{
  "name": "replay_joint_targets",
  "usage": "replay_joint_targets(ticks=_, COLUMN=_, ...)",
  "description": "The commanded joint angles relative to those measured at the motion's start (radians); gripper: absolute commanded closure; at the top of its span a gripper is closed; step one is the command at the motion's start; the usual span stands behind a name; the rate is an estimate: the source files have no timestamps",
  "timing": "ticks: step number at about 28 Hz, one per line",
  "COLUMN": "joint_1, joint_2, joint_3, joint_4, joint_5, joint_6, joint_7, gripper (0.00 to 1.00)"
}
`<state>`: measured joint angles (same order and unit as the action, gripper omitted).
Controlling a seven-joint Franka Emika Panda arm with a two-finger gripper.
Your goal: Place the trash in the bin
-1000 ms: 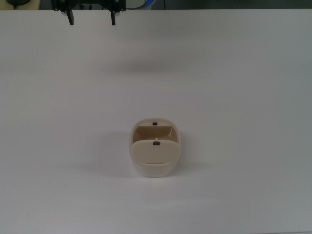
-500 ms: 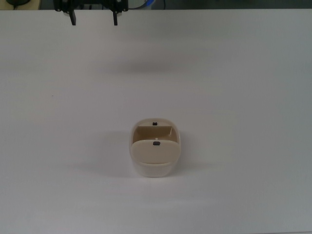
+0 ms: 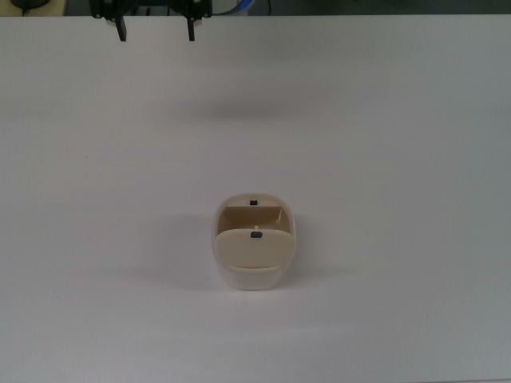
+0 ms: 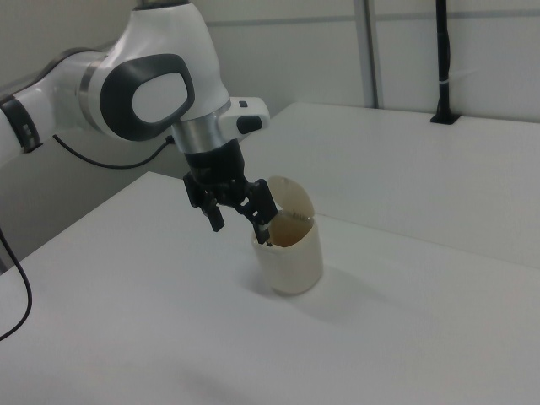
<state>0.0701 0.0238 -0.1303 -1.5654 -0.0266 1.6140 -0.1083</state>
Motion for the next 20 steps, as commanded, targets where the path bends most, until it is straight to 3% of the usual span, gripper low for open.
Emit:
replay_joint_targets(ticks=1, joint_1=0.01, joint_2=-0.021, joint_3=-0.002, joint_4=-0.007, joint_5=0.03, joint_6=0.0, joint_7=0.012, gripper=0.0)
replay_joint_targets(ticks=6, joint_1=0.002, joint_2=-0.019, joint_3=0.012, joint_4=-0.005, joint_5=0.031, joint_6=0.004, joint_7=0.013, gripper=0.0)
replay_joint_targets(ticks=12, joint_1=-0.062, joint_2=-0.021, joint_3=0.086, joint_4=-0.005, joint_5=0.031, joint_6=0.0, joint_7=0.015, gripper=0.0)
replay_joint_targets(ticks=20, joint_1=-0.065, joint_2=-0.022, joint_3=0.086, joint_4=0.001, joint_5=0.028, joint_6=-0.006, joint_7=0.015, gripper=0.0)
